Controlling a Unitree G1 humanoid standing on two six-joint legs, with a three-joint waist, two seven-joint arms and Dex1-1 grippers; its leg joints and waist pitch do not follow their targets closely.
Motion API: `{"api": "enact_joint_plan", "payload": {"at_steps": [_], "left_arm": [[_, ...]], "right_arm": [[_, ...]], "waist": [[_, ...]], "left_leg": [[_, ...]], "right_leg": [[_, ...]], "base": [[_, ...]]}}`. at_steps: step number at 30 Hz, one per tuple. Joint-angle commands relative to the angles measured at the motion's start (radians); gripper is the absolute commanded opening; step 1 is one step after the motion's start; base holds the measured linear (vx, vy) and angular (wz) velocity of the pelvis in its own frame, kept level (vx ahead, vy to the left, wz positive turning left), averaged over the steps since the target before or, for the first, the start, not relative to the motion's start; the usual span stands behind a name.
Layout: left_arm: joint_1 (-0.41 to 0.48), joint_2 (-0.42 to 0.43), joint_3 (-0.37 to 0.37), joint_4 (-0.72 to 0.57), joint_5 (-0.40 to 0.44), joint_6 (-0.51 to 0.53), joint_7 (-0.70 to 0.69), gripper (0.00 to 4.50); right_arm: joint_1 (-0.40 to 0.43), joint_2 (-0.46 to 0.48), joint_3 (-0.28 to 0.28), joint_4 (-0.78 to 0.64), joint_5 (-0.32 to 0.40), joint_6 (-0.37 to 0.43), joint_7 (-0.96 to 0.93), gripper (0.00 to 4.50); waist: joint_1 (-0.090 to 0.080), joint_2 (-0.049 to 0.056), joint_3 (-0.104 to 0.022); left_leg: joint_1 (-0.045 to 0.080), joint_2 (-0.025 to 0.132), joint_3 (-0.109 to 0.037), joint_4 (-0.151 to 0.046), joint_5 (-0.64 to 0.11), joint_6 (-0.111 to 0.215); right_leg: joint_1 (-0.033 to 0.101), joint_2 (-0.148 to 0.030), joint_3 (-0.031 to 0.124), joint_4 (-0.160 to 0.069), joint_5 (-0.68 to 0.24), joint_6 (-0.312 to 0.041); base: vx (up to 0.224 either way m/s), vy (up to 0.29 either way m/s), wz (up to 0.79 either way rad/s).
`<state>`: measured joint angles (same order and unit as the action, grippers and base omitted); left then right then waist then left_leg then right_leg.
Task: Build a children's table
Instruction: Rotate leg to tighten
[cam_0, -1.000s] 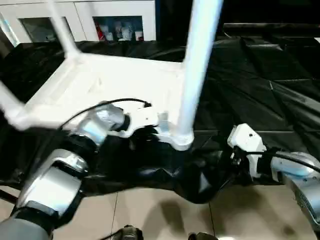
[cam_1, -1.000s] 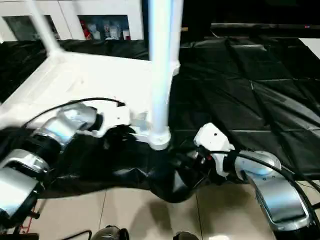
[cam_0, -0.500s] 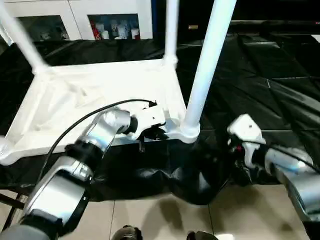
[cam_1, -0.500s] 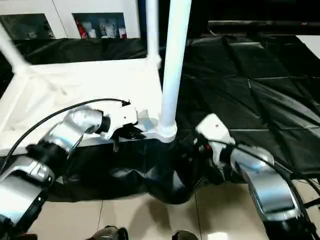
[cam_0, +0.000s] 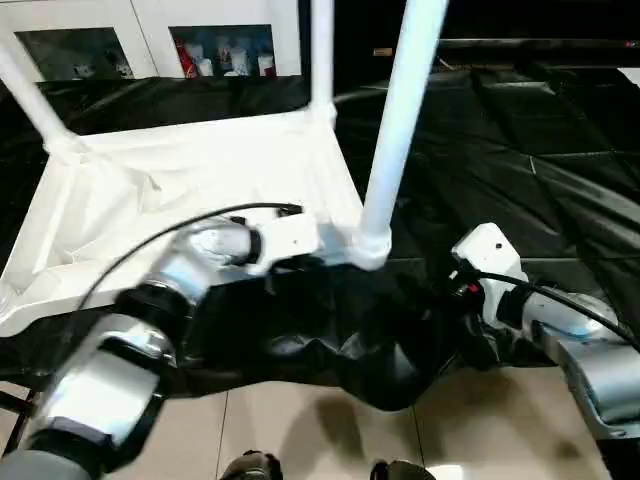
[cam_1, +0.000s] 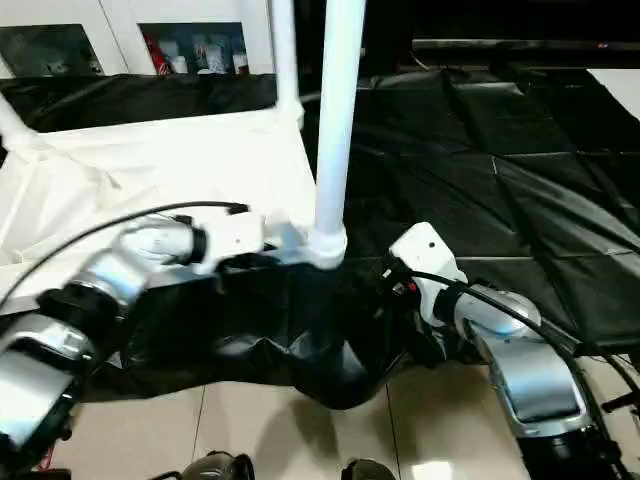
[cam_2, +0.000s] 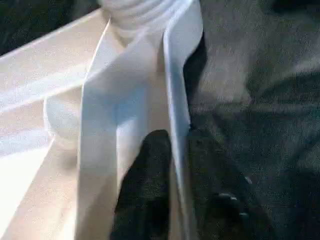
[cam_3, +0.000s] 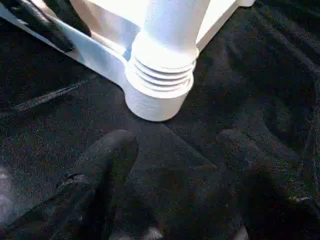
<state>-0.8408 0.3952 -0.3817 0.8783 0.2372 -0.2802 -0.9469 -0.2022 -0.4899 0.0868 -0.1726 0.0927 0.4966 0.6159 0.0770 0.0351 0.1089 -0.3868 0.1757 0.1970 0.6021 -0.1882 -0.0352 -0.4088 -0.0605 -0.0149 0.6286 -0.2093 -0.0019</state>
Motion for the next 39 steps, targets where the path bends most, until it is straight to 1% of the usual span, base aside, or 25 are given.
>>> {"api": "enact_joint_plan", "payload": {"at_steps": [1, 5, 6, 7, 9, 11, 12, 13, 14, 15, 16, 18, 22, 24, 25, 27, 28, 31, 33, 34, 35, 36, 37, 38, 39], "left_arm": [[-0.020, 0.032, -0.013, 0.003, 0.034, -0.009, 0.007, 1.04], [-0.021, 0.046, 0.020, -0.030, 0.024, -0.007, 0.049, 1.39], [0.000, 0.027, 0.094, -0.115, -0.041, 0.039, 0.092, 1.42], [0.000, 0.027, 0.094, -0.115, -0.041, 0.039, 0.092, 1.42], [0.093, -0.080, 0.263, -0.378, -0.236, 0.207, 0.210, 1.72], [0.124, -0.113, 0.298, -0.444, -0.283, 0.242, 0.249, 1.80], [0.198, -0.176, 0.352, -0.551, -0.351, 0.323, 0.332, 1.88], [0.220, -0.191, 0.364, -0.580, -0.366, 0.343, 0.354, 1.99], [0.278, -0.222, 0.381, -0.640, -0.386, 0.370, 0.396, 1.99], [0.340, -0.239, 0.381, -0.692, -0.373, 0.404, 0.427, 1.99], [0.390, -0.251, 0.377, -0.740, -0.352, 0.424, 0.450, 1.99], [0.471, -0.273, 0.381, -0.814, -0.332, 0.478, 0.489, 1.99], [0.573, -0.292, 0.416, -0.897, -0.290, 0.475, 0.580, 1.99], [0.683, -0.327, 0.472, -0.987, -0.314, 0.492, 0.669, 1.99], [0.687, -0.328, 0.474, -0.992, -0.316, 0.496, 0.671, 1.99], [0.730, -0.326, 0.475, -1.046, -0.321, 0.534, 0.690, 1.99], [0.749, -0.328, 0.474, -1.067, -0.304, 0.529, 0.705, 1.99], [0.749, -0.346, 0.482, -1.091, -0.282, 0.542, 0.748, 1.99], [0.731, -0.355, 0.480, -1.091, -0.272, 0.554, 0.770, 1.99], [0.727, -0.359, 0.474, -1.099, -0.270, 0.574, 0.784, 1.99], [0.729, -0.369, 0.474, -1.103, -0.282, 0.565, 0.786, 1.99], [0.733, -0.392, 0.482, -1.110, -0.315, 0.589, 0.793, 1.99], [0.735, -0.392, 0.479, -1.115, -0.317, 0.595, 0.793, 1.99], [0.738, -0.376, 0.465, -1.121, -0.298, 0.584, 0.789, 1.99], [0.738, -0.375, 0.465, -1.126, -0.298, 0.593, 0.793, 1.99]], "right_arm": [[-0.002, 0.005, 0.009, 0.000, -0.001, -0.002, -0.010, 3.16], [-0.002, 0.029, -0.003, -0.006, 0.007, -0.002, -0.041, 3.16], [-0.005, 0.064, -0.022, -0.016, 0.009, 0.025, -0.091, 3.16], [-0.005, 0.064, -0.022, -0.016, 0.009, 0.025, -0.091, 3.16], [0.006, 0.129, -0.059, -0.059, 0.032, 0.080, -0.158, 3.16], [0.013, 0.144, -0.071, -0.075, 0.040, 0.090, -0.170, 3.16], [0.033, 0.170, -0.091, -0.104, 0.056, 0.109, -0.191, 3.16], [0.039, 0.177, -0.096, -0.113, 0.059, 0.115, -0.198, 3.16], [0.056, 0.188, -0.104, -0.132, 0.065, 0.124, -0.209, 3.16], [0.071, 0.198, -0.107, -0.148, 0.072, 0.137, -0.219, 3.16], [0.081, 0.206, -0.110, -0.159, 0.067, 0.145, -0.237, 3.16], [0.092, 0.233, -0.126, -0.172, 0.064, 0.147, -0.273, 3.16], [0.097, 0.276, -0.149, -0.181, 0.046, 0.105, -0.339, 3.16], [0.112, 0.280, -0.150, -0.157, -0.033, 0.005, -0.419, 3.16], [0.113, 0.280, -0.150, -0.155, -0.037, 0.002, -0.423, 3.16], [0.123, 0.274, -0.145, -0.152, -0.057, -0.014, -0.443, 3.16], [0.130, 0.288, -0.157, -0.156, -0.032, -0.011, -0.437, 3.16], [0.131, 0.312, -0.168, -0.156, -0.016, 0.006, -0.451, 3.16], [0.125, 0.309, -0.147, -0.144, -0.027, 0.000, -0.449, 3.16], [0.122, 0.311, -0.140, -0.137, -0.031, -0.009, -0.451, 3.16], [0.117, 0.313, -0.139, -0.135, -0.029, -0.008, -0.450, 3.16], [0.106, 0.314, -0.139, -0.132, -0.025, -0.003, -0.449, 3.16], [0.102, 0.312, -0.139, -0.130, -0.022, -0.002, -0.445, 3.16], [0.098, 0.309, -0.137, -0.129, -0.017, -0.002, -0.437, 3.16], [0.096, 0.306, -0.135, -0.128, -0.016, -0.001, -0.432, 3.16]], "waist": [[0.005, -0.016, -0.078], [0.009, -0.016, -0.077], [0.009, -0.016, -0.076], [0.008, -0.015, -0.080], [0.011, -0.021, -0.080], [0.016, -0.017, -0.079], [0.016, -0.019, -0.082], [0.016, -0.028, -0.079], [0.015, -0.026, -0.079], [0.014, -0.025, -0.081], [0.009, -0.043, -0.077], [0.002, -0.038, -0.081], [-0.003, -0.035, -0.067], [-0.008, -0.038, -0.065], [-0.012, -0.036, -0.059], [-0.012, -0.035, -0.063], [-0.015, -0.041, -0.061], [-0.013, -0.043, -0.063], [-0.017, -0.036, -0.063], [-0.027, -0.030, -0.064], [-0.033, -0.023, -0.065], [-0.046, -0.014, -0.067], [-0.053, -0.013, -0.067], [-0.055, -0.027, -0.068], [-0.051, -0.038, -0.067]], "left_leg": [[0.018, 0.051, -0.029, -0.066, -0.082, 0.064], [0.017, 0.052, -0.028, -0.067, -0.088, 0.056], [0.018, 0.052, -0.029, -0.068, -0.097, 0.051], [0.019, 0.053, -0.028, -0.067, -0.094, 0.045], [0.017, 0.053, -0.026, -0.066, -0.087, 0.044], [0.015, 0.056, -0.026, -0.063, -0.078, 0.050], [0.015, 0.057, -0.025, -0.062, -0.073, 0.059], [0.008, 0.054, -0.025, -0.062, -0.053, 0.077], [0.009, 0.050, -0.023, -0.060, -0.056, 0.089], [0.010, 0.051, -0.024, -0.061, -0.060, 0.089], [0.004, 0.050, -0.024, -0.063, -0.062, 0.096], [0.009, 0.051, -0.024, -0.064, -0.080, 0.084], [0.017, 0.056, -0.028, -0.079, -0.188, 0.022], [0.016, 0.060, -0.030, -0.083, -0.211, -0.003], [0.013, 0.056, -0.029, -0.087, -0.222, -0.013], [0.022, 0.052, -0.029, -0.084, -0.224, -0.014], [0.015, 0.048, -0.028, -0.085, -0.215, -0.006], [0.015, 0.050, -0.031, -0.083, -0.191, 0.010], [0.023, 0.058, -0.041, -0.088, -0.191, -0.028], [0.031, 0.073, -0.056, -0.098, -0.202, -0.049], [0.042, 0.090, -0.069, -0.109, -0.210, -0.048], [0.052, 0.139, -0.096, -0.128, -0.203, 0.000], [0.051, 0.148, -0.091, -0.124, -0.199, 0.071], [0.030, 0.103, -0.062, -0.097, -0.180, 0.140], [0.008, 0.051, -0.030, -0.068, -0.172, 0.152]], "right_leg": [[0.054, -0.078, 0.040, -0.060, 0.064, -0.271], [0.054, -0.081, 0.040, -0.060, 0.057, -0.274], [0.053, -0.081, 0.040, -0.061, 0.041, -0.274], [0.056, -0.083, 0.040, -0.057, 0.044, -0.280], [0.056, -0.081, 0.039, -0.058, 0.037, -0.305], [0.055, -0.085, 0.040, -0.054, 0.058, -0.323], [0.058, -0.081, 0.038, -0.051, 0.066, -0.324], [0.059, -0.079, 0.038, -0.050, 0.083, -0.318], [0.053, -0.074, 0.037, -0.056, 0.063, -0.297], [0.054, -0.073, 0.037, -0.056, 0.058, -0.290], [0.058, -0.073, 0.037, -0.060, 0.038, -0.271], [0.053, -0.072, 0.037, -0.066, -0.023, -0.242], [0.037, -0.069, 0.040, -0.090, -0.199, -0.186], [0.036, -0.071, 0.040, -0.090, -0.216, -0.172], [0.036, -0.068, 0.040, -0.095, -0.224, -0.160], [0.031, -0.062, 0.043, -0.092, -0.213, -0.139], [0.034, -0.059, 0.042, -0.095, -0.193, -0.130], [0.035, -0.059, 0.041, -0.089, -0.131, -0.130], [0.033, -0.036, 0.026, -0.082, -0.085, -0.131], [0.034, -0.012, 0.008, -0.074, -0.034, -0.143], [0.031, -0.003, -0.004, -0.065, -0.015, -0.158], [0.026, -0.011, -0.018, -0.046, 0.005, -0.188], [0.023, -0.027, -0.023, -0.047, 0.019, -0.230], [0.035, -0.040, -0.018, -0.070, 0.027, -0.288], [0.047, -0.047, -0.009, -0.096, 0.013, -0.311]], "base": [[0.000, 0.000, 0.00], [0.000, 0.000, 0.00], [0.000, 0.000, 0.00], [0.000, 0.000, 0.00], [0.000, 0.000, 0.00], [0.000, 0.000, 0.00], [0.000, 0.000, 0.00], [0.000, 0.000, 0.00], [0.000, 0.000, 0.00], [0.000, 0.000, 0.00], [0.000, 0.000, 0.00], [0.000, 0.000, 0.00], [0.000, 0.000, 0.00], [0.000, 0.000, 0.00], [0.000, 0.000, 0.00], [0.000, 0.000, 0.00], [0.000, 0.000, 0.00], [0.000, 0.000, 0.00], [0.000, 0.000, 0.00], [0.000, 0.000, 0.00], [0.000, 0.000, 0.00], [0.007, -0.054, 0.08], [0.007, -0.054, 0.08], [0.008, -0.078, 0.06], [-0.002, -0.078, 0.00]]}}
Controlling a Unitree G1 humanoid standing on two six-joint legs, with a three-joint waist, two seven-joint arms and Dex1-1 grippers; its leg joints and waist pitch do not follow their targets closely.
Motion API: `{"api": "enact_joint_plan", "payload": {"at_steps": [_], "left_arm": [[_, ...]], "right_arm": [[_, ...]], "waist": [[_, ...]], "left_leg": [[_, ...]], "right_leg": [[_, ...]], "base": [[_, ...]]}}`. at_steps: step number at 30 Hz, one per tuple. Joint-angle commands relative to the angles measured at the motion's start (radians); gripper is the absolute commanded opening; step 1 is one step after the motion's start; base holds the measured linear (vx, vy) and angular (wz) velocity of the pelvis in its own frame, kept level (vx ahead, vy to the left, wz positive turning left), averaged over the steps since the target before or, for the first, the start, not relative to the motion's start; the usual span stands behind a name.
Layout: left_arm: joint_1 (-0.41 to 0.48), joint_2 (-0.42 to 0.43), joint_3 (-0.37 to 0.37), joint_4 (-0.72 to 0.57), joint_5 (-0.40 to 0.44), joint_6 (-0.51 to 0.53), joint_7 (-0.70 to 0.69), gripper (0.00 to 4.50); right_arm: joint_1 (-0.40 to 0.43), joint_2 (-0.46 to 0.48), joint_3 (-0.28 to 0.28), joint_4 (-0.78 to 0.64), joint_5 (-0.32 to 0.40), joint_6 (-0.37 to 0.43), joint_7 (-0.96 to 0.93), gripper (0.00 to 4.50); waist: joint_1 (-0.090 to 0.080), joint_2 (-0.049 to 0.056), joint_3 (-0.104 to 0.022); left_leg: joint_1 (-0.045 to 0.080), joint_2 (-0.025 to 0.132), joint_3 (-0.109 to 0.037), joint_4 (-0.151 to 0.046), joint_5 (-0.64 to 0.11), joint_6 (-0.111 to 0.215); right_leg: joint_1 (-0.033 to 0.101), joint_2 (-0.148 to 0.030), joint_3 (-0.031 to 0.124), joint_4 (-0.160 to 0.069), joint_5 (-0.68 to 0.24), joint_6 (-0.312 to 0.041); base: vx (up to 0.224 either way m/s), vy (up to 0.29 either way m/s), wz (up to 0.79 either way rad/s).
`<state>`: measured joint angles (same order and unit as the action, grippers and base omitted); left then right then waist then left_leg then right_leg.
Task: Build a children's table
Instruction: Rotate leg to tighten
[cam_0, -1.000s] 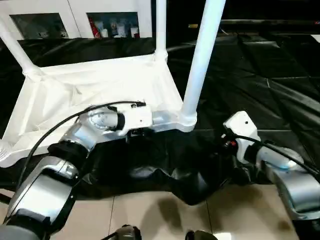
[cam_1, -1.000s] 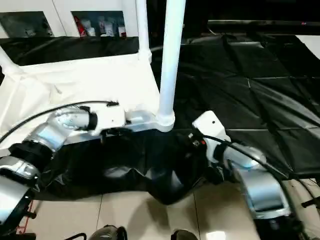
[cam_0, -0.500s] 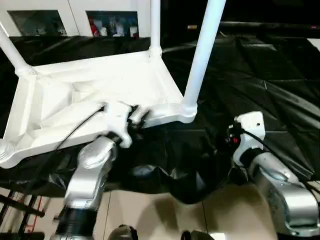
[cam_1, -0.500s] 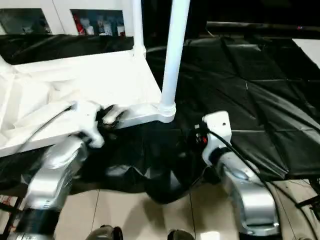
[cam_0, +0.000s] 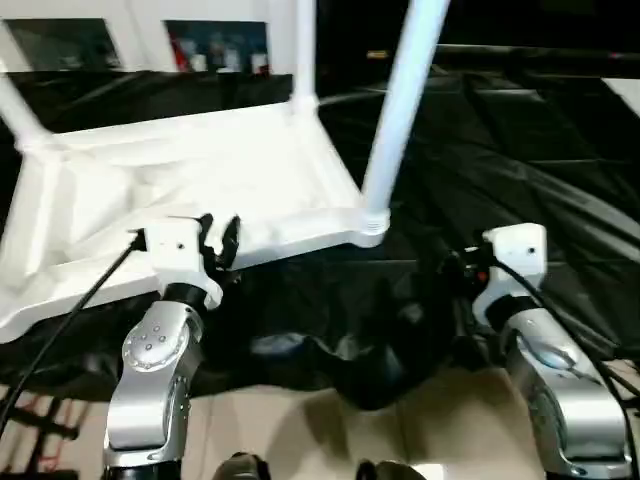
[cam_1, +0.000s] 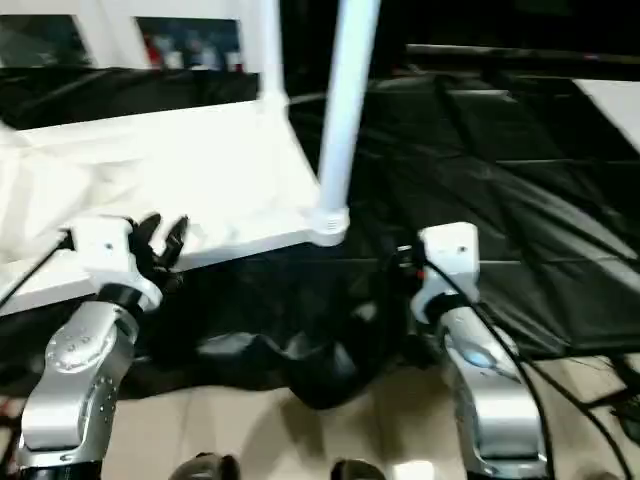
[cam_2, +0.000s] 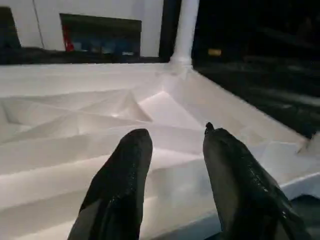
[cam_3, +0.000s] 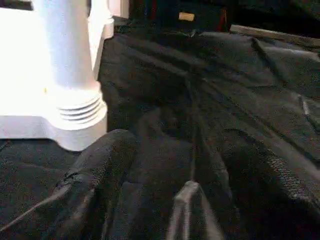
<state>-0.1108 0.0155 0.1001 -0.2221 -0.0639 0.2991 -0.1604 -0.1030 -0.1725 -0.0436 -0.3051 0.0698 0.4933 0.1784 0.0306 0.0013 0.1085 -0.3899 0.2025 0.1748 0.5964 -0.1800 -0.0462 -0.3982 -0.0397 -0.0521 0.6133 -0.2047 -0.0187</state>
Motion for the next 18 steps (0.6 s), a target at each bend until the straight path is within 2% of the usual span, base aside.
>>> {"api": "enact_joint_plan", "payload": {"at_steps": [1, 2, 3, 4, 5, 6, 8, 9, 10, 11, 12, 13, 14, 15, 16, 17, 18], "left_arm": [[0.009, 0.007, -0.016, -0.032, 0.005, 0.012, 0.009, 1.99], [0.011, 0.017, -0.019, -0.036, 0.008, 0.011, 0.001, 1.99], [0.014, 0.030, -0.028, -0.037, 0.017, 0.006, -0.010, 1.99], [0.017, 0.034, -0.033, -0.039, 0.019, -0.002, -0.017, 1.99], [0.017, 0.034, -0.034, -0.040, 0.019, -0.004, -0.018, 1.99], [0.018, 0.031, -0.034, -0.047, 0.020, -0.006, -0.012, 1.99], [0.018, 0.031, -0.033, -0.051, 0.014, -0.003, -0.014, 1.99], [0.016, 0.033, -0.033, -0.055, 0.014, 0.006, -0.012, 1.99], [0.016, 0.035, -0.036, -0.060, 0.007, 0.010, -0.013, 1.99], [0.015, 0.039, -0.040, -0.061, 0.008, 0.015, -0.013, 1.99], [0.014, 0.043, -0.044, -0.061, 0.009, 0.017, -0.012, 1.99], [0.013, 0.044, -0.046, -0.059, 0.007, 0.011, -0.016, 1.99], [0.014, 0.044, -0.045, -0.058, 0.001, 0.009, -0.017, 1.99], [0.015, 0.045, -0.044, -0.056, -0.004, 0.008, -0.017, 1.99], [0.016, 0.043, -0.042, -0.056, -0.007, 0.010, -0.017, 1.99], [0.016, 0.041, -0.041, -0.055, -0.009, 0.010, -0.017, 1.99], [0.017, 0.041, -0.042, -0.055, -0.008, 0.011, -0.016, 1.99]], "right_arm": [[-0.005, -0.013, -0.004, 0.004, 0.009, 0.003, 0.015, 3.16], [-0.007, -0.012, -0.006, 0.003, 0.010, 0.005, 0.020, 3.16], [-0.007, -0.012, -0.007, 0.004, 0.009, 0.005, 0.020, 3.16], [-0.008, -0.015, -0.006, 0.004, 0.009, 0.005, 0.022, 3.16], [-0.008, -0.016, -0.006, 0.004, 0.009, 0.005, 0.022, 3.16], [-0.007, -0.029, 0.001, 0.004, 0.005, 0.004, 0.027, 3.16], [-0.006, -0.026, -0.002, 0.005, 0.015, 0.008, 0.030, 3.16], [-0.006, -0.029, 0.000, 0.007, 0.019, 0.005, 0.037, 3.16], [-0.007, -0.035, 0.004, 0.008, 0.010, -0.001, 0.035, 3.16], [-0.008, -0.037, 0.004, 0.010, 0.005, -0.005, 0.032, 3.16], [-0.009, -0.038, 0.003, 0.012, 0.001, -0.006, 0.029, 3.16], [-0.011, -0.029, -0.009, 0.013, 0.014, 0.001, 0.025, 3.16], [-0.013, -0.025, -0.017, 0.014, 0.020, 0.003, 0.024, 3.16], [-0.014, -0.026, -0.026, 0.014, 0.023, 0.004, 0.024, 3.16], [-0.013, -0.029, -0.026, 0.014, 0.020, 0.002, 0.024, 3.16], [-0.012, -0.031, -0.026, 0.013, 0.019, 0.002, 0.023, 3.16], [-0.009, -0.032, -0.029, 0.011, 0.018, 0.001, 0.021, 3.16]], "waist": [[0.019, -0.022, -0.070], [0.028, -0.023, -0.069], [0.032, -0.021, -0.069], [0.030, -0.019, -0.067], [0.029, -0.017, -0.068], [0.029, -0.010, -0.067], [0.032, -0.005, -0.067], [0.041, -0.014, -0.060], [0.031, 0.007, -0.066], [0.027, 0.011, -0.068], [0.026, 0.017, -0.067], [0.027, 0.025, -0.062], [0.019, 0.018, -0.047], [0.031, 0.022, -0.041], [0.031, 0.018, -0.033], [0.032, 0.015, -0.027], [0.030, 0.013, -0.020]], "left_leg": [[-0.012, -0.026, 0.006, -0.030, -0.123, 0.125], [-0.013, -0.017, 0.001, -0.041, -0.098, 0.106], [-0.015, -0.004, -0.009, -0.054, -0.079, 0.077], [-0.006, 0.007, -0.013, -0.062, -0.083, 0.059], [-0.003, 0.009, -0.014, -0.064, -0.083, 0.053], [0.003, 0.017, -0.017, -0.068, -0.087, 0.043], [0.010, 0.023, -0.018, -0.073, -0.109, 0.030], [-0.038, -0.001, -0.056, -0.090, -0.104, 0.086], [-0.029, -0.005, -0.080, -0.087, -0.108, 0.170], [-0.029, -0.012, -0.087, -0.077, -0.104, 0.207], [-0.029, -0.013, -0.101, -0.068, -0.118, 0.247], [0.049, 0.042, -0.072, -0.066, -0.252, 0.151], [0.030, 0.041, -0.066, -0.082, -0.315, 0.110], [0.054, 0.040, -0.055, -0.095, -0.470, 0.025], [0.078, 0.033, -0.052, -0.101, -0.585, -0.017], [0.087, 0.027, -0.047, -0.102, -0.625, -0.029], [0.098, 0.018, -0.044, -0.103, -0.658, -0.040]], "right_leg": [[0.062, -0.097, 0.053, -0.099, -0.086, -0.234], [0.058, -0.105, 0.057, -0.102, -0.146, -0.182], [0.058, -0.102, 0.059, -0.096, -0.216, -0.103], [0.047, -0.089, 0.053, -0.093, -0.228, -0.075], [0.045, -0.083, 0.051, -0.090, -0.218, -0.069], [0.043, -0.081, 0.049, -0.086, -0.181, -0.075], [0.040, -0.075, 0.048, -0.080, -0.133, -0.097], [0.078, -0.094, 0.003, -0.064, -0.093, -0.120], [0.072, -0.097, -0.027, -0.074, -0.094, -0.149], [0.075, -0.103, -0.033, -0.075, -0.084, -0.172], [0.087, -0.116, -0.046, -0.079, -0.103, -0.204], [0.043, -0.103, -0.007, -0.100, -0.212, -0.204], [0.055, -0.097, -0.008, -0.096, -0.265, -0.196], [0.053, -0.092, -0.009, -0.110, -0.393, -0.159], [0.051, -0.086, -0.011, -0.122, -0.491, -0.127], [0.050, -0.085, -0.012, -0.133, -0.544, -0.108], [0.054, -0.086, -0.014, -0.149, -0.618, -0.073]], "base": [[-0.002, -0.078, 0.00], [-0.012, -0.077, 0.01], [-0.012, -0.070, 0.01], [-0.012, -0.070, 0.01], [0.000, 0.000, 0.00], [0.000, 0.000, 0.00], [0.000, 0.000, 0.00], [-0.013, 0.042, 0.20], [-0.013, 0.042, 0.20], [-0.002, 0.038, 0.49], [0.010, 0.030, 0.52], [0.010, 0.030, 0.52], [0.005, 0.028, 0.21], [0.000, 0.000, 0.00], [0.000, 0.000, 0.00], [0.000, 0.000, 0.00], [0.000, 0.000, 0.00]]}}
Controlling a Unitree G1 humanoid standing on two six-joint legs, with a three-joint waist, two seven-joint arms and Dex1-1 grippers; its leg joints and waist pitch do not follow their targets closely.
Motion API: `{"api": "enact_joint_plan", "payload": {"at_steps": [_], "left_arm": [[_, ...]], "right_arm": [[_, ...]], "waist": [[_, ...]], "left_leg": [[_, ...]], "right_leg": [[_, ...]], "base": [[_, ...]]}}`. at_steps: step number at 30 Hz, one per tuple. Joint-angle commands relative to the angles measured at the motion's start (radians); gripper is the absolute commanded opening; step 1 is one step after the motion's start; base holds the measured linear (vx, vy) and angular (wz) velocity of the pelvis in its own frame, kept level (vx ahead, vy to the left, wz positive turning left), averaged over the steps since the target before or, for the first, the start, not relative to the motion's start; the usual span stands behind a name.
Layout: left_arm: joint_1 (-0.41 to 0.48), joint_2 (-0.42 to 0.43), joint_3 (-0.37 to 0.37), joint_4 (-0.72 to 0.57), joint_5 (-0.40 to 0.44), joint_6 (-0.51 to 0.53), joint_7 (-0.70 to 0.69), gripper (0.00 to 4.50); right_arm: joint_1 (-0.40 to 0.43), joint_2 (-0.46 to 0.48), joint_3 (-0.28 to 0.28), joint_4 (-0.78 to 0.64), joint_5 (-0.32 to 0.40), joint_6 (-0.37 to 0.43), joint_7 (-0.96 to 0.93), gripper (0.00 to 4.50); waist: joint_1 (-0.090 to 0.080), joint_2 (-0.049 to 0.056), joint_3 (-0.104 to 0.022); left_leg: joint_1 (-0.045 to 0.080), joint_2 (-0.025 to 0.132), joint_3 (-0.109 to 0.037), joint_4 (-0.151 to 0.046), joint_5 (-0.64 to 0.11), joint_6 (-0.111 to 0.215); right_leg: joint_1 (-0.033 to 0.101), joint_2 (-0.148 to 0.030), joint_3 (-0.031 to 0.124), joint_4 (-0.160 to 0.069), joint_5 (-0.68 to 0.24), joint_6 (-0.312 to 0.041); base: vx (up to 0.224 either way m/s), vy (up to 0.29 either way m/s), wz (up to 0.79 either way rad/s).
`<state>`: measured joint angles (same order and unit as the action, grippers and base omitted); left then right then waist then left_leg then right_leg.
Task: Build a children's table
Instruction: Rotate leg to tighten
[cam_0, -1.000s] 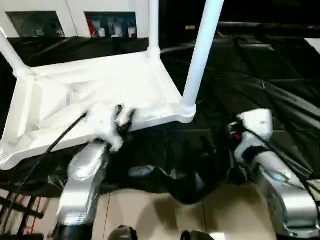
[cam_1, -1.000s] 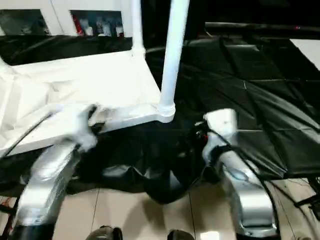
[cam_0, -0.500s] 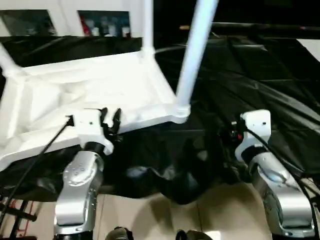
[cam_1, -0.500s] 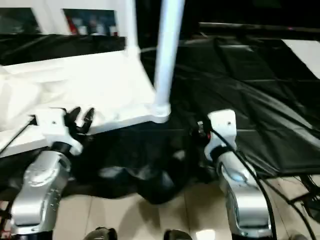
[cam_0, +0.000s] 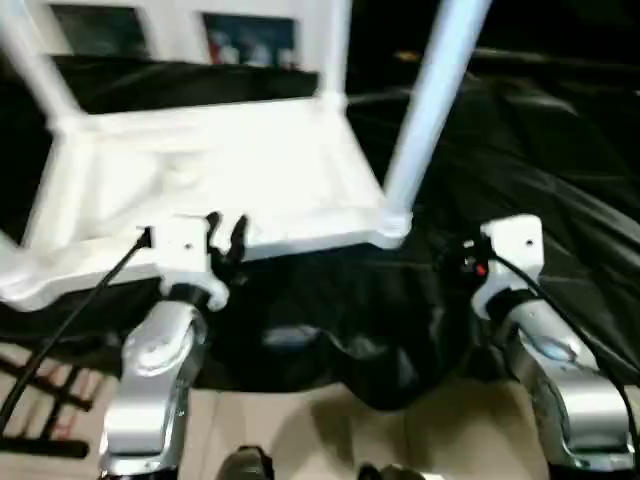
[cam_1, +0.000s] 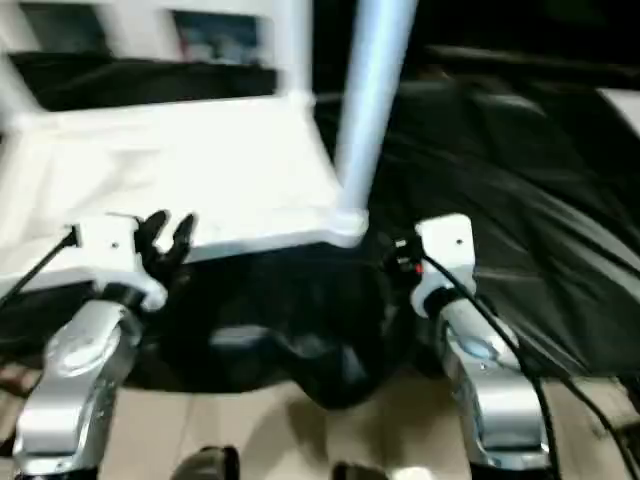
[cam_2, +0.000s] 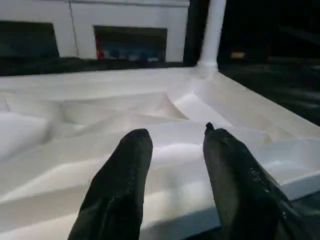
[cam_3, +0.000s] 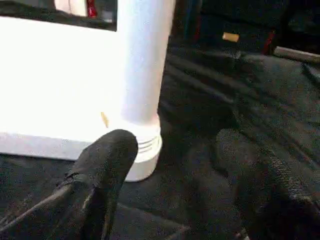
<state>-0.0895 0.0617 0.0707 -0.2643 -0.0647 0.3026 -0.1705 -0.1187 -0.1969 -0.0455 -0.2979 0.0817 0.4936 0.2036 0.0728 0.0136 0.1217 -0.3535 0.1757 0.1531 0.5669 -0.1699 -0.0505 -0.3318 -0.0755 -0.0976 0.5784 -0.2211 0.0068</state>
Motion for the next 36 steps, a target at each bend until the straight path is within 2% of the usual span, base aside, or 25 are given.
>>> {"api": "enact_joint_plan", "payload": {"at_steps": [1, 3, 5, 6, 7, 9, 10, 11, 13, 16, 17, 19, 21, 24, 25, 26, 27, 28, 29, 30, 32, 33, 34, 35, 36], "left_arm": [[-0.003, -0.004, -0.015, -0.013, -0.006, 0.008, -0.006, 1.99], [0.000, -0.002, -0.023, -0.012, -0.009, 0.007, -0.012, 1.99], [0.003, 0.006, -0.032, -0.010, -0.008, 0.010, -0.019, 1.99], [0.006, 0.012, -0.037, -0.008, -0.005, 0.006, -0.025, 1.99], [0.008, 0.013, -0.040, -0.005, -0.008, 0.005, -0.030, 1.99], [0.011, 0.014, -0.042, -0.004, -0.012, 0.004, -0.032, 1.99], [0.013, 0.011, -0.040, -0.007, -0.022, 0.004, -0.035, 1.99], [0.014, 0.009, -0.039, -0.008, -0.026, 0.006, -0.036, 1.99], [0.015, 0.010, -0.041, -0.011, -0.027, 0.003, -0.036, 1.99], [0.018, 0.011, -0.042, -0.013, -0.031, 0.003, -0.037, 1.99], [0.020, 0.010, -0.042, -0.015, -0.035, 0.002, -0.039, 1.99], [0.023, 0.009, -0.042, -0.017, -0.041, 0.002, -0.041, 1.99], [0.025, 0.008, -0.042, -0.018, -0.046, 0.001, -0.042, 1.99], [0.027, 0.014, -0.045, -0.019, -0.042, 0.000, -0.043, 1.99], [0.029, 0.015, -0.047, -0.020, -0.039, 0.002, -0.042, 1.99], [0.029, 0.015, -0.047, -0.020, -0.043, 0.002, -0.044, 1.99], [0.030, 0.016, -0.047, -0.021, -0.045, 0.002, -0.044, 1.99], [0.029, 0.014, -0.043, -0.020, -0.056, 0.001, -0.048, 1.99], [0.027, 0.015, -0.042, -0.019, -0.057, 0.002, -0.048, 1.99], [0.027, 0.014, -0.041, -0.018, -0.063, 0.000, -0.049, 1.99], [0.028, 0.012, -0.040, -0.018, -0.068, 0.000, -0.049, 1.99], [0.029, 0.012, -0.040, -0.018, -0.067, 0.000, -0.047, 1.99], [0.030, 0.011, -0.041, -0.018, -0.068, -0.001, -0.048, 1.99], [0.030, 0.011, -0.041, -0.018, -0.068, -0.001, -0.048, 1.99], [0.032, 0.011, -0.041, -0.019, -0.066, 0.001, -0.046, 1.99]], "right_arm": [[0.010, -0.008, -0.029, 0.000, 0.005, 0.001, -0.008, 3.16], [0.021, -0.007, -0.041, -0.007, -0.001, -0.001, -0.025, 3.16], [0.027, -0.004, -0.056, -0.010, 0.000, -0.004, -0.039, 3.16], [0.030, -0.001, -0.066, -0.012, 0.003, -0.007, -0.045, 3.16], [0.031, 0.000, -0.075, -0.013, 0.005, -0.008, -0.048, 3.16], [0.032, 0.001, -0.093, -0.013, 0.012, -0.013, -0.054, 3.16], [0.032, -0.002, -0.099, -0.013, 0.016, -0.013, -0.052, 3.16], [0.032, -0.009, -0.099, -0.013, 0.013, -0.015, -0.049, 3.16], [0.033, -0.013, -0.105, -0.016, 0.015, -0.012, -0.050, 3.16], [0.033, -0.017, -0.112, -0.017, 0.016, -0.012, -0.053, 3.16], [0.032, -0.018, -0.116, -0.016, 0.016, -0.012, -0.055, 3.16], [0.031, -0.021, -0.121, -0.016, 0.014, -0.012, -0.057, 3.16], [0.030, -0.023, -0.123, -0.016, 0.012, -0.013, -0.057, 3.16], [0.030, -0.025, -0.125, -0.016, 0.014, -0.013, -0.057, 3.16], [0.031, -0.025, -0.126, -0.016, 0.015, -0.014, -0.057, 3.16], [0.031, -0.026, -0.127, -0.015, 0.012, -0.015, -0.059, 3.16], [0.031, -0.026, -0.128, -0.015, 0.011, -0.015, -0.060, 3.16], [0.031, -0.027, -0.130, -0.017, 0.012, -0.014, -0.062, 3.16], [0.031, -0.027, -0.131, -0.018, 0.013, -0.014, -0.062, 3.16], [0.030, -0.028, -0.131, -0.019, 0.013, -0.013, -0.062, 3.16], [0.032, -0.029, -0.131, -0.019, 0.013, -0.014, -0.061, 3.16], [0.033, -0.030, -0.131, -0.020, 0.014, -0.014, -0.060, 3.16], [0.034, -0.031, -0.130, -0.020, 0.013, -0.014, -0.060, 3.16], [0.034, -0.031, -0.130, -0.020, 0.013, -0.014, -0.060, 3.16], [0.035, -0.033, -0.127, -0.022, 0.010, -0.012, -0.060, 3.16]], "waist": [[-0.013, 0.000, -0.036], [-0.012, 0.004, -0.045], [-0.013, 0.004, -0.068], [-0.013, 0.003, -0.071], [-0.013, 0.013, -0.075], [-0.017, 0.009, -0.084], [-0.017, 0.008, -0.086], [-0.015, 0.008, -0.092], [-0.014, 0.008, -0.098], [-0.013, 0.013, -0.106], [-0.017, 0.017, -0.108], [-0.019, 0.016, -0.107], [-0.017, 0.014, -0.102], [-0.011, 0.017, -0.099], [-0.010, 0.016, -0.101], [-0.009, 0.016, -0.102], [-0.010, 0.017, -0.103], [-0.011, 0.025, -0.101], [-0.017, 0.024, -0.094], [-0.018, 0.023, -0.094], [-0.013, 0.020, -0.091], [-0.006, 0.022, -0.088], [-0.006, 0.022, -0.087], [-0.005, 0.021, -0.088], [-0.008, 0.025, -0.093]], "left_leg": [[0.055, 0.040, -0.022, -0.078, -0.641, -0.032], [0.043, 0.038, -0.020, -0.084, -0.574, -0.014], [0.031, 0.036, -0.011, -0.085, -0.429, 0.028], [0.028, 0.036, -0.008, -0.085, -0.391, 0.044], [0.024, 0.034, -0.005, -0.083, -0.327, 0.069], [0.028, 0.031, 0.000, -0.074, -0.253, 0.107], [0.025, 0.029, 0.001, -0.071, -0.226, 0.122], [0.016, 0.018, 0.006, -0.059, -0.141, 0.169], [0.010, 0.011, 0.006, -0.048, -0.061, 0.217], [0.011, 0.005, 0.002, -0.036, 0.011, 0.278], [0.027, 0.010, -0.008, -0.030, 0.060, 0.326], [0.035, 0.011, -0.013, -0.024, 0.078, 0.365], [0.027, 0.007, -0.011, -0.018, 0.069, 0.368], [0.028, 0.004, -0.010, -0.018, 0.039, 0.327], [0.020, -0.001, -0.011, -0.016, 0.046, 0.314], [0.019, -0.003, -0.011, -0.015, 0.049, 0.310], [0.021, -0.002, -0.014, -0.016, 0.052, 0.304], [0.035, 0.006, -0.019, -0.022, 0.039, 0.300], [0.045, 0.015, -0.026, -0.028, 0.013, 0.298], [0.044, 0.013, -0.026, -0.028, 0.000, 0.295], [0.034, 0.003, -0.015, -0.028, -0.042, 0.263], [0.024, -0.001, -0.004, -0.029, -0.081, 0.206], [0.023, -0.002, -0.004, -0.029, -0.084, 0.192], [0.025, -0.001, -0.004, -0.030, -0.082, 0.182], [0.035, 0.002, -0.013, -0.035, -0.060, 0.181]], "right_leg": [[0.009, -0.054, 0.034, -0.120, -0.623, -0.074], [0.032, -0.058, 0.043, -0.120, -0.594, -0.068], [0.055, -0.053, 0.052, -0.106, -0.442, -0.109], [0.058, -0.051, 0.052, -0.102, -0.396, -0.121], [0.062, -0.047, 0.052, -0.091, -0.315, -0.147], [0.065, -0.041, 0.050, -0.078, -0.205, -0.188], [0.069, -0.040, 0.050, -0.073, -0.171, -0.202], [0.081, -0.037, 0.051, -0.064, -0.085, -0.230], [0.090, -0.030, 0.049, -0.053, -0.015, -0.237], [0.093, -0.023, 0.045, -0.042, 0.039, -0.232], [0.081, -0.014, 0.037, -0.030, 0.059, -0.232], [0.077, -0.015, 0.035, -0.027, 0.047, -0.225], [0.084, -0.019, 0.039, -0.029, 0.019, -0.229], [0.100, -0.021, 0.041, -0.041, -0.035, -0.224], [0.112, -0.019, 0.042, -0.043, -0.029, -0.211], [0.114, -0.018, 0.043, -0.044, -0.024, -0.204], [0.116, -0.015, 0.041, -0.043, -0.018, -0.190], [0.108, -0.013, 0.037, -0.042, -0.029, -0.185], [0.103, -0.012, 0.034, -0.044, -0.061, -0.186], [0.109, -0.014, 0.034, -0.048, -0.077, -0.184], [0.127, -0.022, 0.042, -0.065, -0.126, -0.184], [0.147, -0.028, 0.050, -0.086, -0.205, -0.174], [0.150, -0.026, 0.051, -0.088, -0.218, -0.167], [0.153, -0.022, 0.051, -0.089, -0.219, -0.161], [0.153, -0.012, 0.045, -0.082, -0.184, -0.146]], "base": [[0.000, 0.000, 0.00], [0.056, 0.034, -0.10], [0.056, 0.025, -0.06], [0.069, 0.011, -0.02], [0.069, 0.011, -0.02], [0.089, -0.001, 0.00], [0.093, -0.004, 0.01], [0.093, -0.007, 0.01], [0.099, -0.005, 0.02], [0.089, -0.003, 0.05], [0.077, -0.008, 0.07], [0.072, -0.015, 0.06], [0.056, -0.025, 0.07], [0.017, -0.010, 0.02], [0.000, 0.000, 0.00], [0.000, 0.000, 0.00], [0.000, 0.000, 0.00], [0.000, 0.000, 0.00], [0.000, 0.000, 0.00], [0.000, 0.000, 0.00], [0.000, 0.000, 0.00], [0.000, 0.000, 0.00], [0.000, 0.000, 0.00], [0.000, 0.000, 0.00], [0.055, 0.012, 0.03]]}}
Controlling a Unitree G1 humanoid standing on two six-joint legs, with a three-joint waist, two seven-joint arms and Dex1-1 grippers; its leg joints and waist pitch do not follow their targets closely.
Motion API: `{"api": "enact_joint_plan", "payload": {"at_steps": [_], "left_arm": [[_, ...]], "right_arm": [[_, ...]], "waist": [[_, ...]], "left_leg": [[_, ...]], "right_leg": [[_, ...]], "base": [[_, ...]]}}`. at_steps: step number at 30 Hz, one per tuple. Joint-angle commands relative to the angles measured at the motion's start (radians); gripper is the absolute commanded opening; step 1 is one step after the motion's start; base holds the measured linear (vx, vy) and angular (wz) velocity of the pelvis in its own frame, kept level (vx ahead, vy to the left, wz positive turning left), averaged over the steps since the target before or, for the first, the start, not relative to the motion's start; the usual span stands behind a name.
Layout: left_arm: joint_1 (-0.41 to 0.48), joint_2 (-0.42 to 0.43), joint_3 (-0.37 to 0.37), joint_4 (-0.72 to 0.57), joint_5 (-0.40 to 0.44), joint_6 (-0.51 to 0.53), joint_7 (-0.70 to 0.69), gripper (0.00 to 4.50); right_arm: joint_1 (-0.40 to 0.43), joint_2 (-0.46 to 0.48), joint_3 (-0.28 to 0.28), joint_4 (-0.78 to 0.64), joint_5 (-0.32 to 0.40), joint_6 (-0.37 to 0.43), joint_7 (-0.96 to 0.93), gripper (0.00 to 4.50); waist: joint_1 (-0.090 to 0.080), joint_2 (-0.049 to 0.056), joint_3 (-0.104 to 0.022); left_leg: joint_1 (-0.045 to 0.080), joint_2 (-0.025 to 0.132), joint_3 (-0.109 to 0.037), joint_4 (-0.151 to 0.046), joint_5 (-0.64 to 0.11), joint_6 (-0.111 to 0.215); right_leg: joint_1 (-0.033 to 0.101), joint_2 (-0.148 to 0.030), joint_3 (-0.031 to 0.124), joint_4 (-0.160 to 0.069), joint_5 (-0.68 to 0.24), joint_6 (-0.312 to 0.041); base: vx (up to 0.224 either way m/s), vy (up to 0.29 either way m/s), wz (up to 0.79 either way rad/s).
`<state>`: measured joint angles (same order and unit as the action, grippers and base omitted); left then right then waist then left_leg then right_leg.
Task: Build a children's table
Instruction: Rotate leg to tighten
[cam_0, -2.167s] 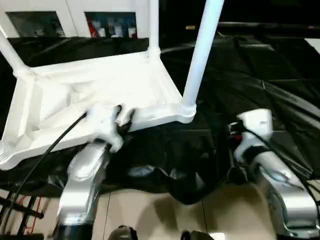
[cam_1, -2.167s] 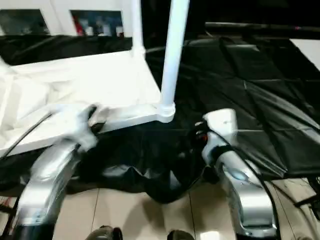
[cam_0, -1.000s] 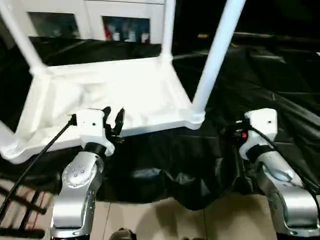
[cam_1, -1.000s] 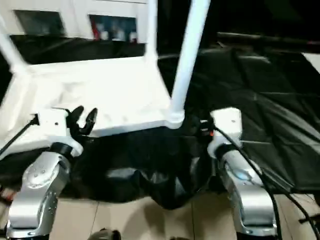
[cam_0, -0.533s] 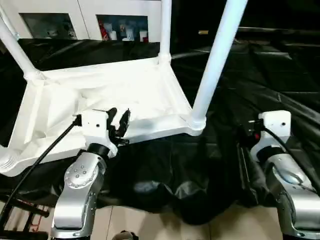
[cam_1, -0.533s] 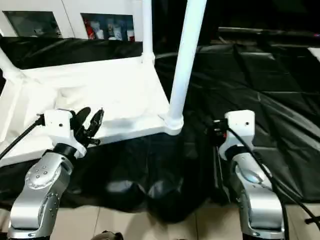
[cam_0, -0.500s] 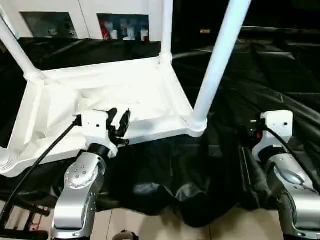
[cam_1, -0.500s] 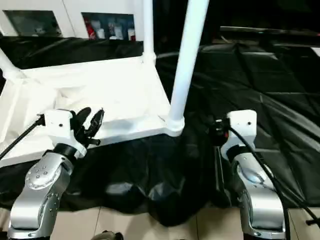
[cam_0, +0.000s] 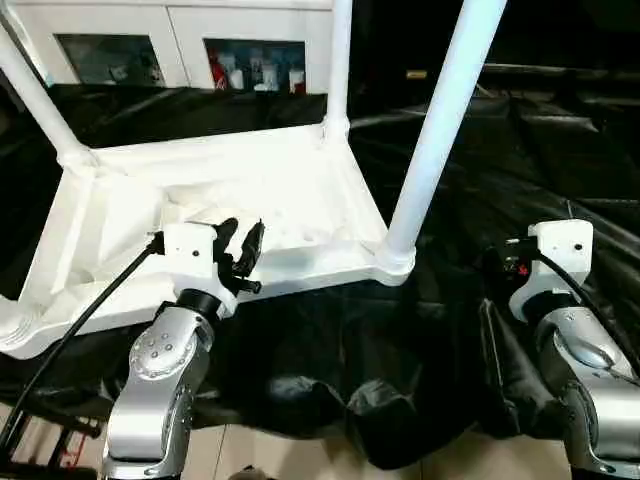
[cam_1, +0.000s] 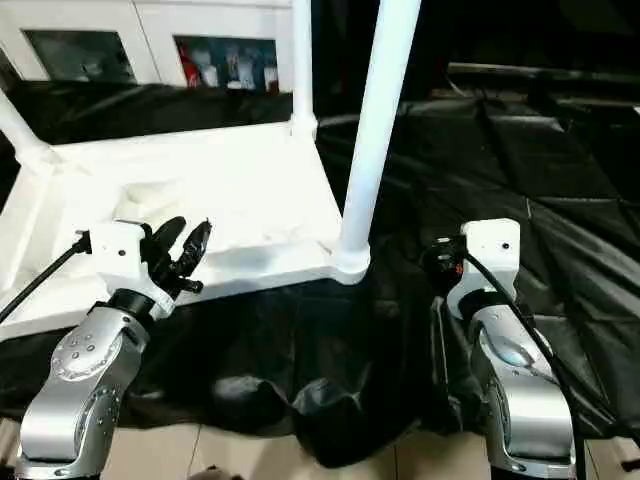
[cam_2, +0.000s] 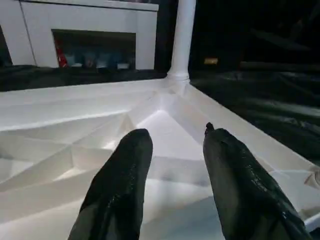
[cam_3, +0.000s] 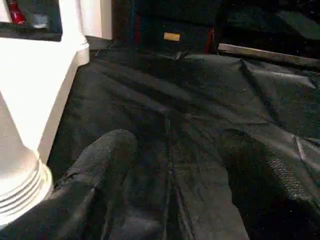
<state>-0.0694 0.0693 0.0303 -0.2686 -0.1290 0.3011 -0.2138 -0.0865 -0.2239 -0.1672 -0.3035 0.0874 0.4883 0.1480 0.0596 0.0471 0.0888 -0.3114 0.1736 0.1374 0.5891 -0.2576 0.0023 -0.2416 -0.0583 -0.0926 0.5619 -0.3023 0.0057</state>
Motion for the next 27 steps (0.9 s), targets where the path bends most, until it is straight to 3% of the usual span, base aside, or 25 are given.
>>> {"api": "enact_joint_plan", "payload": {"at_steps": [1, 3, 4, 5, 6, 7, 8, 9, 10, 11, 12, 13, 14, 15, 16, 17, 19, 20, 21, 22, 23, 24, 25, 26, 27], "left_arm": [[0.013, 0.005, -0.001, -0.015, -0.001, 0.003, -0.002, 1.99], [0.015, 0.004, -0.003, -0.017, -0.003, 0.003, 0.000, 1.99], [0.016, 0.004, -0.004, -0.018, -0.004, 0.003, 0.000, 1.99], [0.018, 0.004, -0.007, -0.021, -0.006, 0.003, 0.002, 1.99], [0.020, 0.004, -0.008, -0.022, -0.006, 0.004, 0.003, 1.99], [0.021, 0.004, -0.008, -0.022, -0.006, 0.004, 0.003, 1.99], [0.023, 0.004, -0.009, -0.023, -0.007, 0.003, 0.003, 1.99], [0.024, 0.004, -0.009, -0.023, -0.007, 0.003, 0.003, 1.99], [0.026, 0.004, -0.009, -0.024, -0.008, 0.002, 0.002, 1.99], [0.027, 0.004, -0.010, -0.024, -0.008, 0.002, 0.002, 1.99], [0.028, 0.005, -0.011, -0.024, -0.009, 0.003, 0.001, 1.99], [0.029, 0.006, -0.011, -0.024, -0.008, 0.003, 0.001, 1.99], [0.029, 0.007, -0.012, -0.024, -0.009, 0.001, 0.000, 1.99], [0.029, 0.007, -0.012, -0.024, -0.009, 0.001, 0.000, 1.99], [0.030, 0.007, -0.012, -0.024, -0.009, 0.001, 0.001, 1.99], [0.030, 0.007, -0.012, -0.023, -0.008, 0.001, 0.001, 1.99], [0.029, 0.010, -0.015, -0.023, -0.013, 0.004, -0.002, 1.99], [0.029, 0.010, -0.015, -0.023, -0.013, 0.004, -0.002, 1.99], [0.030, 0.019, -0.022, -0.022, -0.016, 0.004, -0.016, 1.99], [0.030, 0.019, -0.022, -0.022, -0.016, 0.004, -0.016, 1.99], [0.028, 0.032, -0.032, -0.021, -0.028, 0.003, -0.047, 1.99], [0.022, 0.065, -0.057, -0.014, -0.032, 0.014, -0.102, 1.99], [0.011, 0.109, -0.092, -0.001, -0.024, 0.010, -0.167, 1.99], [0.003, 0.142, -0.120, 0.011, -0.014, 0.007, -0.218, 1.99], [0.003, 0.142, -0.120, 0.011, -0.014, 0.007, -0.218, 1.99]], "right_arm": [[0.003, -0.007, -0.002, -0.018, 0.002, -0.006, -0.004, 3.16], [0.003, -0.010, -0.001, -0.016, -0.005, 0.002, -0.008, 3.16], [0.003, -0.010, -0.001, -0.016, -0.005, 0.001, -0.007, 3.16], [0.000, -0.007, -0.007, -0.014, -0.003, 0.002, -0.012, 3.16], [-0.002, -0.004, -0.011, -0.013, 0.001, 0.003, -0.014, 3.16], [-0.003, -0.001, -0.017, -0.013, 0.003, 0.004, -0.019, 3.16], [-0.005, 0.000, -0.021, -0.013, 0.004, 0.006, -0.023, 3.16], [-0.006, 0.003, -0.028, -0.012, 0.006, 0.008, -0.029, 3.16], [-0.007, 0.002, -0.030, -0.009, 0.005, 0.010, -0.029, 3.16], [-0.007, 0.001, -0.030, -0.008, 0.005, 0.010, -0.030, 3.16], [-0.007, -0.001, -0.031, -0.005, 0.004, 0.010, -0.030, 3.16], [-0.007, -0.002, -0.031, -0.005, 0.003, 0.010, -0.030, 3.16], [-0.007, -0.003, -0.032, -0.005, 0.002, 0.010, -0.030, 3.16], [-0.007, -0.003, -0.032, -0.005, 0.002, 0.010, -0.030, 3.16], [-0.007, -0.003, -0.032, -0.005, 0.001, 0.010, -0.030, 3.16], [-0.007, -0.004, -0.032, -0.005, 0.001, 0.010, -0.031, 3.16], [-0.006, -0.003, -0.033, -0.005, 0.003, 0.011, -0.032, 3.16], [-0.006, -0.003, -0.033, -0.005, 0.003, 0.011, -0.032, 3.16], [-0.007, -0.002, -0.032, -0.004, 0.004, 0.014, -0.030, 3.16], [-0.007, -0.002, -0.032, -0.004, 0.004, 0.014, -0.030, 3.16], [-0.007, -0.003, -0.029, -0.004, 0.006, 0.018, -0.022, 3.16], [-0.005, -0.003, -0.023, -0.003, 0.014, 0.022, -0.010, 3.16], [-0.005, -0.007, -0.012, -0.002, 0.025, 0.035, 0.009, 3.16], [-0.004, -0.015, -0.001, -0.001, 0.028, 0.042, 0.021, 3.16], [-0.004, -0.015, -0.001, -0.001, 0.028, 0.042, 0.021, 3.16]], "waist": [[-0.003, -0.004, -0.067], [-0.025, -0.003, -0.073], [-0.015, -0.023, -0.069], [0.002, -0.045, -0.063], [0.009, -0.027, -0.063], [-0.002, -0.003, -0.060], [-0.085, 0.023, -0.068], [-0.092, 0.018, -0.088], [-0.081, 0.010, -0.082], [-0.065, 0.011, -0.063], [-0.061, -0.023, -0.053], [-0.058, -0.047, -0.049], [-0.034, -0.130, -0.067], [-0.003, -0.126, -0.046], [-0.004, -0.108, -0.057], [-0.006, -0.105, -0.038], [-0.008, -0.072, -0.019], [-0.007, -0.064, -0.022], [-0.014, -0.048, -0.011], [-0.014, -0.008, -0.021], [-0.034, 0.004, -0.023], [-0.059, 0.011, -0.046], [-0.063, 0.011, -0.066], [-0.055, 0.000, -0.080], [-0.039, -0.018, -0.080]], "left_leg": [[0.013, 0.009, -0.013, -0.058, 0.071, 0.159], [0.065, 0.032, -0.053, -0.058, 0.136, 0.277], [0.018, -0.003, -0.066, -0.039, 0.164, 0.368], [-0.122, -0.099, -0.019, 0.040, 0.143, 0.413], [-0.144, -0.073, -0.028, 0.055, 0.140, 0.358], [-0.096, -0.051, -0.050, 0.018, 0.148, 0.325], [0.162, 0.109, -0.206, -0.035, 0.116, 0.391], [0.189, 0.138, -0.234, -0.031, 0.157, 0.465], [0.178, 0.151, -0.229, -0.015, 0.317, 0.525], [0.138, 0.142, -0.191, -0.027, 0.265, 0.489], [0.093, 0.102, -0.115, -0.063, 0.156, 0.415], [0.075, 0.058, -0.081, -0.057, 0.085, 0.377], [-0.006, -0.093, -0.006, 0.032, -0.107, 0.267], [-0.009, -0.130, 0.005, 0.103, -0.166, 0.219], [-0.009, -0.141, -0.007, 0.140, -0.155, 0.186], [-0.061, -0.117, -0.054, 0.167, -0.032, 0.094], [-0.066, -0.077, -0.080, 0.160, 0.003, 0.049], [-0.072, -0.062, -0.084, 0.146, 0.019, 0.040], [-0.085, -0.047, -0.082, 0.081, 0.065, 0.045], [-0.035, -0.011, -0.081, -0.004, 0.076, 0.051], [-0.027, 0.029, -0.115, -0.037, 0.014, 0.081], [0.025, 0.097, -0.176, -0.061, -0.121, 0.116], [0.044, 0.095, -0.192, -0.033, 0.090, 0.194], [0.041, 0.076, -0.182, 0.018, 0.521, 0.251], [-0.008, 0.026, -0.145, 0.043, 0.751, 0.217]], "right_leg": [[0.053, -0.015, 0.030, -0.050, -0.042, -0.119], [0.011, -0.003, 0.017, -0.010, 0.023, -0.083], [0.042, -0.008, 0.004, -0.028, 0.063, -0.045], [0.144, -0.056, 0.032, -0.090, 0.129, 0.066], [0.161, -0.098, 0.035, -0.109, 0.119, 0.121], [0.140, -0.054, -0.023, -0.099, 0.132, 0.165], [-0.097, 0.018, -0.023, 0.097, -0.091, 0.133], [-0.131, 0.007, -0.009, 0.143, -0.171, 0.102], [-0.206, -0.020, 0.029, 0.193, -0.162, 0.092], [-0.205, -0.025, 0.038, 0.210, -0.125, 0.094], [-0.221, -0.037, 0.064, 0.190, 0.070, 0.058], [-0.200, -0.046, 0.084, 0.124, 0.149, 0.019], [-0.069, -0.053, 0.182, 0.003, 0.037, 0.070], [-0.062, -0.090, 0.230, -0.063, -0.271, 0.100], [-0.045, -0.122, 0.271, -0.067, -0.384, 0.046], [0.004, -0.119, 0.262, -0.046, -0.444, -0.065], [-0.006, -0.150, 0.268, -0.075, -0.388, -0.235], [-0.001, -0.142, 0.255, -0.080, -0.373, -0.285], [0.000, -0.090, 0.195, -0.080, -0.375, -0.304], [-0.040, -0.039, 0.125, -0.062, -0.312, -0.254], [-0.057, -0.004, 0.098, -0.016, -0.225, -0.221], [-0.114, 0.004, 0.078, 0.076, -0.085, -0.151], [-0.145, -0.020, 0.083, 0.098, 0.071, -0.091], [-0.168, -0.050, 0.104, 0.082, 0.243, -0.042], [-0.141, -0.073, 0.124, 0.057, 0.387, -0.031]], "base": [[0.055, 0.012, 0.03], [0.111, -0.014, 0.08], [0.115, -0.018, 0.14], [0.074, 0.057, 0.58], [0.082, 0.073, 0.85], [0.082, 0.073, 0.85], [0.137, -0.029, 0.50], [0.151, -0.081, 0.09], [0.151, -0.081, 0.09], [0.110, -0.053, -0.01], [0.089, -0.054, -0.02], [0.089, -0.054, -0.02], [0.063, -0.107, 0.07], [0.084, -0.110, 0.21], [0.084, -0.110, 0.21], [0.127, -0.075, 0.11], [0.110, -0.031, 0.05], [0.086, 0.022, 0.05], [0.089, 0.072, 0.06], [0.089, 0.072, 0.06], [0.071, 0.120, 0.05], [0.071, 0.106, 0.00], [0.071, 0.106, 0.00], [0.092, 0.064, 0.02], [0.055, 0.040, -0.04]]}}
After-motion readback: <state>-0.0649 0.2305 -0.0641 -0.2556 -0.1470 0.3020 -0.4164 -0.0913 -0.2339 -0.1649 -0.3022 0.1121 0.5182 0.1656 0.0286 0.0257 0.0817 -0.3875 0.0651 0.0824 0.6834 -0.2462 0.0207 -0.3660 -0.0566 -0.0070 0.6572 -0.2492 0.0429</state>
